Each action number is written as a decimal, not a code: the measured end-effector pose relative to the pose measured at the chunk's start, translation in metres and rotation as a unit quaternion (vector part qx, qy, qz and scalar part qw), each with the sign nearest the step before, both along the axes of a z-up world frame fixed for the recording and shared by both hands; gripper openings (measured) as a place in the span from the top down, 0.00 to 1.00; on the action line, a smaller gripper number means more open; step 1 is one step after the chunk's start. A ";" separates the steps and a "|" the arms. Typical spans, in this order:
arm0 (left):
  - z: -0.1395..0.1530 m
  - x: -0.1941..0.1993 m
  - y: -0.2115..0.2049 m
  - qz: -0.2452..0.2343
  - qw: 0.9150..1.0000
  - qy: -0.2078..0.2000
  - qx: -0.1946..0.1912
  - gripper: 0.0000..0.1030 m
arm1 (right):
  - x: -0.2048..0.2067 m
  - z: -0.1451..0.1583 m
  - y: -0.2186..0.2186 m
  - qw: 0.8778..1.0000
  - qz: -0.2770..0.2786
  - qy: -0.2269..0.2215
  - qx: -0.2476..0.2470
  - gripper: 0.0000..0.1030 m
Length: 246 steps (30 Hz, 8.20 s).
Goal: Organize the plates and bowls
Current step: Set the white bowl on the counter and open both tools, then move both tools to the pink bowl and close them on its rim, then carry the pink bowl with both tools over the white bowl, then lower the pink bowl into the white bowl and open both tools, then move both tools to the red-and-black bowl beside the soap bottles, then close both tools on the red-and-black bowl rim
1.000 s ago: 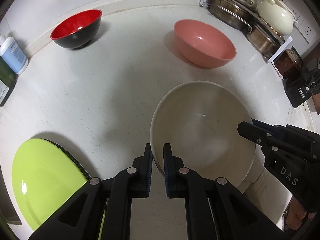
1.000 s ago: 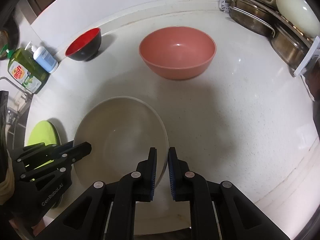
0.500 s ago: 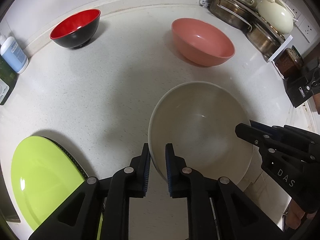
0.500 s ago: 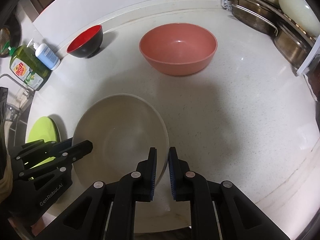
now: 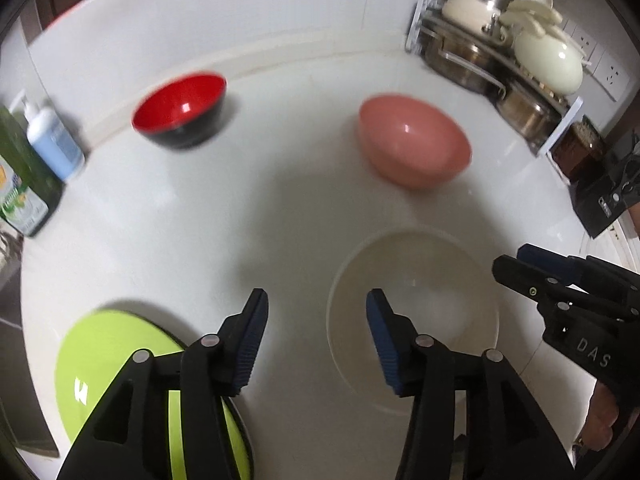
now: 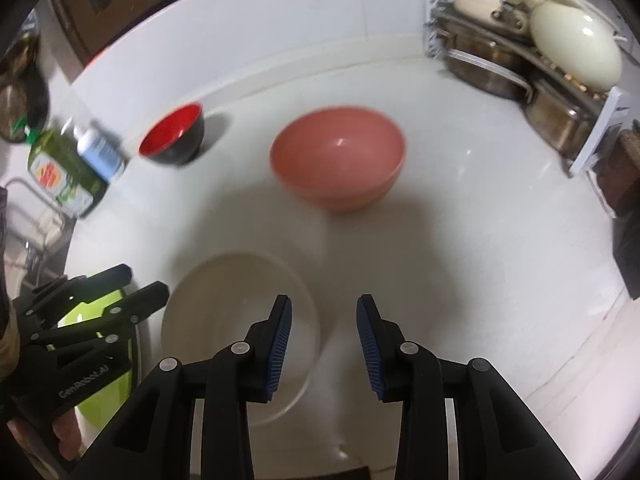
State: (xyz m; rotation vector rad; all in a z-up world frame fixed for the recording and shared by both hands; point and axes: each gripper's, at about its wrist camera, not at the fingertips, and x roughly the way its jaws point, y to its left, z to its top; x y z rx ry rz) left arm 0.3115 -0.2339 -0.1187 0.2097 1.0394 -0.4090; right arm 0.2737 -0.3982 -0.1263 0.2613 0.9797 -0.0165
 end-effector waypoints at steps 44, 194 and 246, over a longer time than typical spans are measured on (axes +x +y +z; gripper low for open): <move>-0.036 0.152 -0.128 -0.098 0.994 0.029 0.037 0.65 | 0.121 -0.036 -0.078 0.997 -0.078 0.017 0.025 0.75; 0.084 0.085 0.103 0.072 0.993 -0.092 0.035 0.21 | 0.093 0.068 0.094 0.994 0.083 -0.072 -0.009 0.46; -0.022 0.280 0.109 0.069 0.995 0.009 0.068 0.40 | 0.279 -0.011 0.145 0.989 0.138 0.059 -0.005 0.69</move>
